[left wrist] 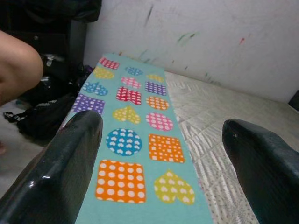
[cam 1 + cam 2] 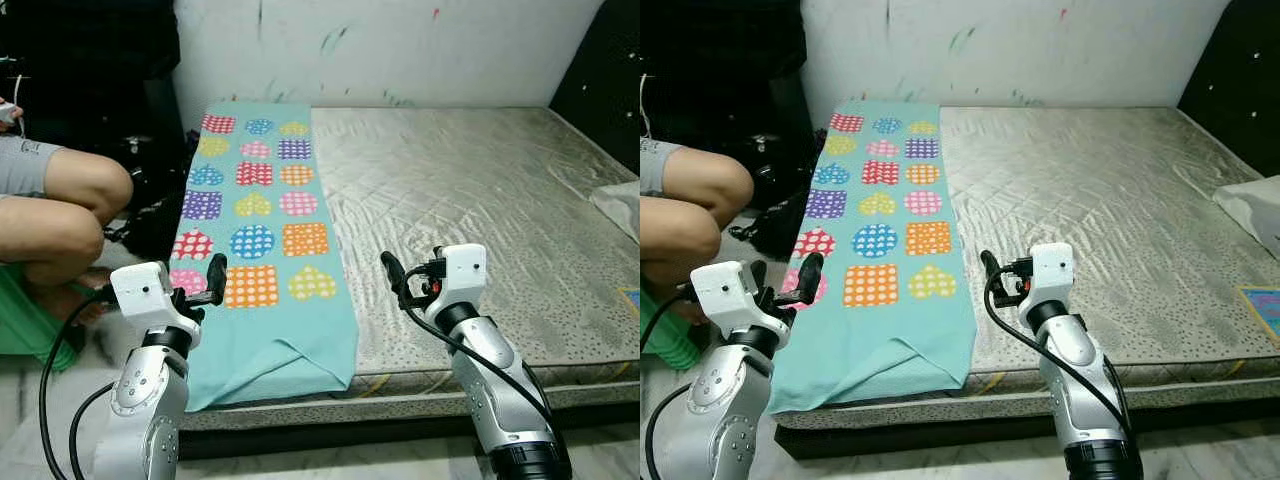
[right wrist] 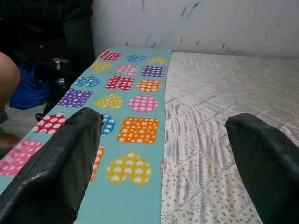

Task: Clean up the room

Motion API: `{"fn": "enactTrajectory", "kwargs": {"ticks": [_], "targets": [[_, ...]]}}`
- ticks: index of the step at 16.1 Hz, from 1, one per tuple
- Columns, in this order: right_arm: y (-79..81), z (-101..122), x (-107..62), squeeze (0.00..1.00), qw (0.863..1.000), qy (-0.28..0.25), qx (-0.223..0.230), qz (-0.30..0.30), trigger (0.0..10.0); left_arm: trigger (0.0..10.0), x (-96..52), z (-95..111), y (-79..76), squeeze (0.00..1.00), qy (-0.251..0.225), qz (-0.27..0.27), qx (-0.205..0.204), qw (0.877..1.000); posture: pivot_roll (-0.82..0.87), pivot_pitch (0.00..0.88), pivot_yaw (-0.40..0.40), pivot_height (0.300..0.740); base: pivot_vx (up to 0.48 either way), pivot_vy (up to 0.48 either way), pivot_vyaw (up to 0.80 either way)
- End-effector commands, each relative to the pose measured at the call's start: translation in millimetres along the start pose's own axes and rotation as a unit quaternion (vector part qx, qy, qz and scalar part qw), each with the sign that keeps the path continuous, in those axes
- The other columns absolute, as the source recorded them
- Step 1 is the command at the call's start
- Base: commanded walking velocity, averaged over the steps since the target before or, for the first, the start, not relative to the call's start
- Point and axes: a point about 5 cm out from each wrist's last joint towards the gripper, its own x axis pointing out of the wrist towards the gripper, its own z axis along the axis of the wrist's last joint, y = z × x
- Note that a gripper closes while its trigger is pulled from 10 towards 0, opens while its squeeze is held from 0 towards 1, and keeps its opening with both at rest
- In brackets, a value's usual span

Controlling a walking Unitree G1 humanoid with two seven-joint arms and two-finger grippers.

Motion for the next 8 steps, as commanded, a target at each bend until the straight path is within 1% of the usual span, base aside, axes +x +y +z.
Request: {"fn": "enactTrajectory", "kwargs": {"ticks": [1, 4, 8], "targets": [[-4.4, 0.4, -1.1, 0.0, 1.0, 0.003, 0.001, -0.008, 10.0, 10.0, -0.8, 1.9, -0.7, 0.0, -0.001, -0.001, 0.002, 1.0, -0.03, 0.003, -0.03, 0.74, 0.0, -0.319, 0.0], [-5.2, 0.3, -1.0, 0.0, 1.0, 0.004, 0.0, -0.01, 10.0, 10.0, 0.1, 1.9, -0.6, 0.0, 0.0, 0.0, 0.001, 1.0, -0.03, 0.004, -0.031, 0.74, 0.0, -0.312, 0.0], [-5.6, 0.4, -0.4, 0.0, 1.0, 0.004, -0.002, -0.008, 10.0, 10.0, 0.8, 2.0, -0.8, 0.0, -0.001, 0.001, 0.001, 1.0, -0.03, 0.003, -0.034, 0.74, 0.0, -0.259, 0.0]]}}
